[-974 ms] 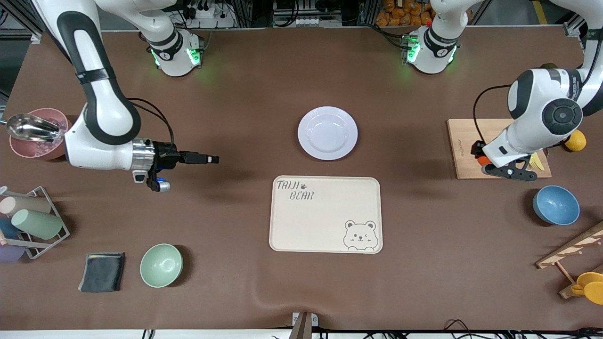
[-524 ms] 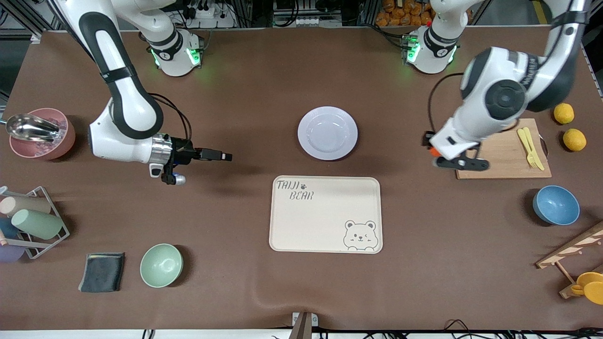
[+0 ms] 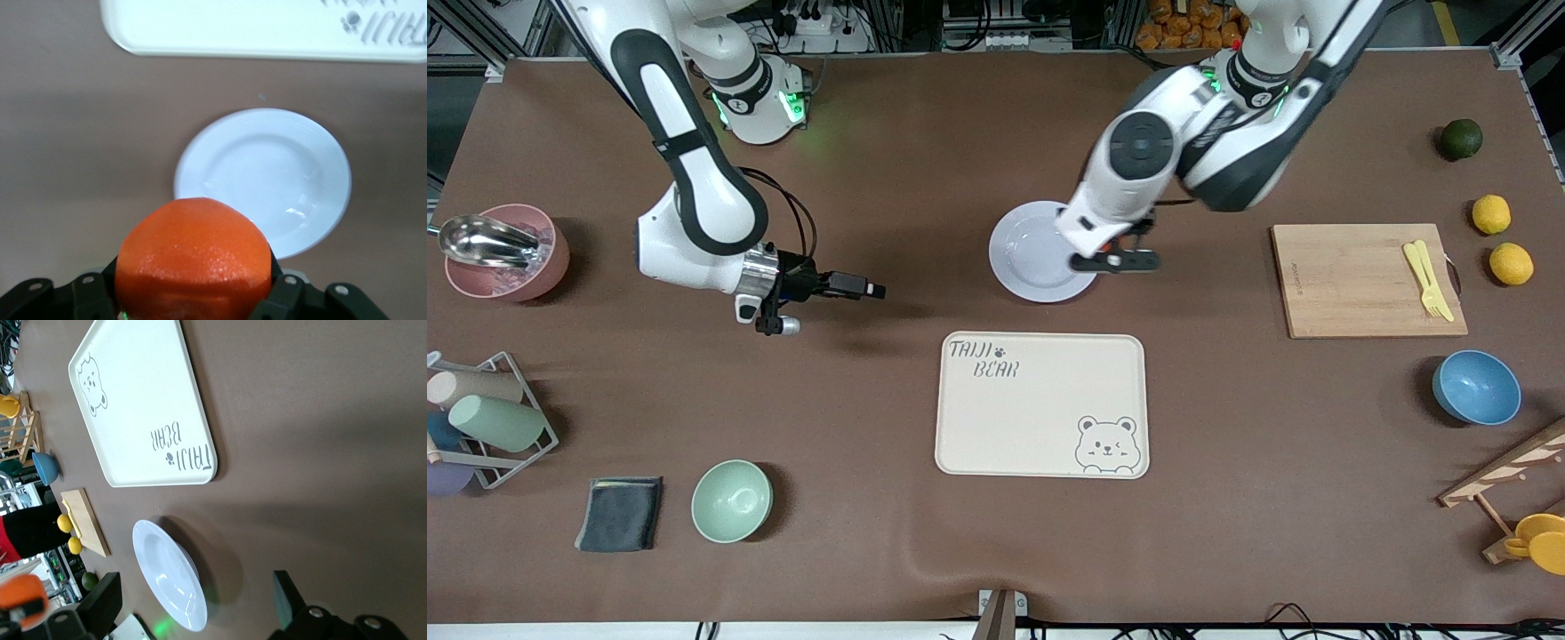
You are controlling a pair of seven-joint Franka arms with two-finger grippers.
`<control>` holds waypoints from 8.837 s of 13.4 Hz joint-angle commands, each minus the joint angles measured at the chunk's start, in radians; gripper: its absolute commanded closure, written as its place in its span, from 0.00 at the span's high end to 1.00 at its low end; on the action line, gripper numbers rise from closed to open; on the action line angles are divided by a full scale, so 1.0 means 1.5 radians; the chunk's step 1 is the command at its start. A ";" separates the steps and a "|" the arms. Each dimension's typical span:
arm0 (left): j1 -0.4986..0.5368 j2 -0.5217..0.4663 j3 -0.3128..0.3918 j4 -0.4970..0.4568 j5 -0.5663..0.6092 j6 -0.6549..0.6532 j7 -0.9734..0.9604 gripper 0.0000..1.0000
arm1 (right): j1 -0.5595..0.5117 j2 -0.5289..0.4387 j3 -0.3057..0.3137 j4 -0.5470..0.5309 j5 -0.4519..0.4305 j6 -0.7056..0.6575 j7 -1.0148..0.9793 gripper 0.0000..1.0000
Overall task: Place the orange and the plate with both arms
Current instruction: 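Carry the orange with the left gripper over the white plate, then release the orange onto the plate while the right gripper grasps the plate rim, then slide the plate with the right gripper onto the bear tray, then open the right gripper and withdraw it from the plate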
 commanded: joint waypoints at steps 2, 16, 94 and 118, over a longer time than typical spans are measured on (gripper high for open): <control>-0.060 0.139 0.004 0.046 0.083 0.023 -0.101 0.03 | 0.027 -0.019 -0.005 -0.027 0.035 0.023 -0.019 1.00; -0.218 0.227 0.135 0.043 0.128 0.128 -0.208 0.32 | 0.131 -0.005 -0.005 -0.048 0.161 0.137 -0.091 1.00; -0.106 -0.303 0.601 0.231 -0.111 -0.330 0.570 1.00 | 0.205 0.351 -0.009 0.413 0.562 0.252 -0.209 0.77; -0.100 -0.314 0.596 0.229 -0.110 -0.357 0.578 1.00 | -0.149 0.193 -0.132 0.575 -0.515 -0.395 0.112 1.00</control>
